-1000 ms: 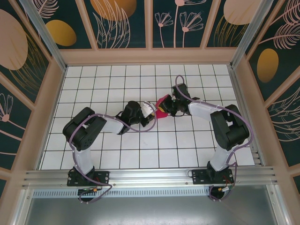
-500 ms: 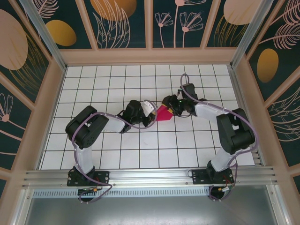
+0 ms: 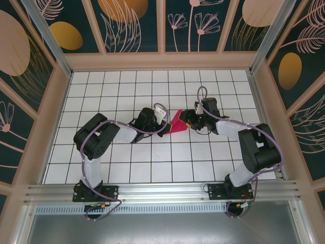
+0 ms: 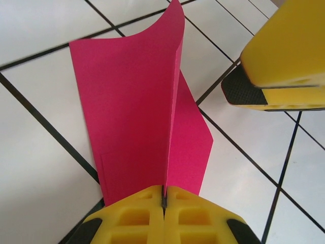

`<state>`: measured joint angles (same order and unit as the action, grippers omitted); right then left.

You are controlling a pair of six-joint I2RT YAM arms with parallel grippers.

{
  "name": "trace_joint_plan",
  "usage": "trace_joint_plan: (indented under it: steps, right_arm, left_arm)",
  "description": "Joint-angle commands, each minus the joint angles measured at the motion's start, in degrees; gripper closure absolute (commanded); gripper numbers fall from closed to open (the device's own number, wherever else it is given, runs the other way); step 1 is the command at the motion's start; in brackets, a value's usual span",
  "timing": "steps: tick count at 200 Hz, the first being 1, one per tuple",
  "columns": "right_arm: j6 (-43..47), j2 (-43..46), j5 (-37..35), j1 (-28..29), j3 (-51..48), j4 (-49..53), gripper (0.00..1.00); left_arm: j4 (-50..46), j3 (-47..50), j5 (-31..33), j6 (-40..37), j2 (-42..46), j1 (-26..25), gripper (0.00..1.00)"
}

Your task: Fold a paper plane with a square sheet of paper (pick it up from the middle)

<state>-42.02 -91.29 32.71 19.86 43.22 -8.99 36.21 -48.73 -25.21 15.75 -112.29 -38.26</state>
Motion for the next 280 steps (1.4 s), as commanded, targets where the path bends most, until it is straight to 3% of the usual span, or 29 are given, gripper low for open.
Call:
trace_joint_plan:
  steps: [1, 59, 121, 199, 247, 280]
  right_arm:
    - [2.4, -1.9, 2.5, -0.2, -0.3, -3.1, 0.5]
    - [3.3, -6.0, 3.2, 0.1, 2.0, -1.8, 0.51]
    - [3.7, -10.6, 2.0, 0.7, 6.0, 0.0, 0.51]
    - [3.6, -12.8, 0.2, 0.8, 7.0, 1.3, 0.58]
    - [2.6, -14.9, -1.7, 0.8, 8.2, 3.9, 0.52]
    - [2.3, -15.4, -3.0, 0.7, 8.5, 5.4, 0.49]
  left_arm:
    - [-2.0, -2.0, -2.1, 4.6, -1.5, -0.1, 0.96]
    - [-4.2, -3.2, 1.0, 9.6, -2.5, 0.0, 0.97]
    - [-2.8, -3.2, 0.3, 15.1, -3.5, 0.0, 0.96]
    - [-2.4, -3.2, 0.6, 17.5, -2.9, 0.6, 0.94]
    - [-3.8, -3.8, 1.4, 17.2, -2.9, 1.1, 0.86]
    - [-4.7, -4.7, 1.5, 16.4, -3.0, 1.2, 0.85]
